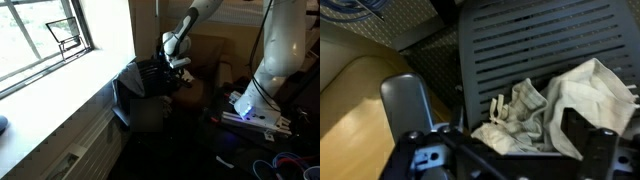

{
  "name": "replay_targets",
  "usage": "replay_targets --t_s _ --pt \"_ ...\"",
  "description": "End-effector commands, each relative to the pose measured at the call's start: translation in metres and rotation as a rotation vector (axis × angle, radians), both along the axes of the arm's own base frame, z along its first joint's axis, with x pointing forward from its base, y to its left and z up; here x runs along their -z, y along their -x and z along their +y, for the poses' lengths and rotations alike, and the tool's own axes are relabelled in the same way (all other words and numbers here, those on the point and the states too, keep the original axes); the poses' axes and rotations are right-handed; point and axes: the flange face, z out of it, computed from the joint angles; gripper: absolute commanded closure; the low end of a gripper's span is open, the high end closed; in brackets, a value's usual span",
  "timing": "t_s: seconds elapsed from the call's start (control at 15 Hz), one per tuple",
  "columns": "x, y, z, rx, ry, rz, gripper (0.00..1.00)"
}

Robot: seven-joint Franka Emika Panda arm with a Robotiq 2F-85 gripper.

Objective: Move the pair of shorts from the chair to the couch

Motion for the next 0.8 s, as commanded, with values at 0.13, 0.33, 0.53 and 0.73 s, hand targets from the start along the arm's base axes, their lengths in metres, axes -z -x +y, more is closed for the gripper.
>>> replay_targets --t_s 0.13,0.33,0.53,0.73 --pt "0.023 -0.011 -0.026 0.005 0.01 0.112 0.0" --pt "0.009 -0.017 -0.005 0.02 0.006 0.046 0.0" --pt "0.024 -0.002 0.07 -0.117 0.056 -0.082 0.0" --pt "0.057 0.024 0.142 -0.26 0.141 -0.129 0.0"
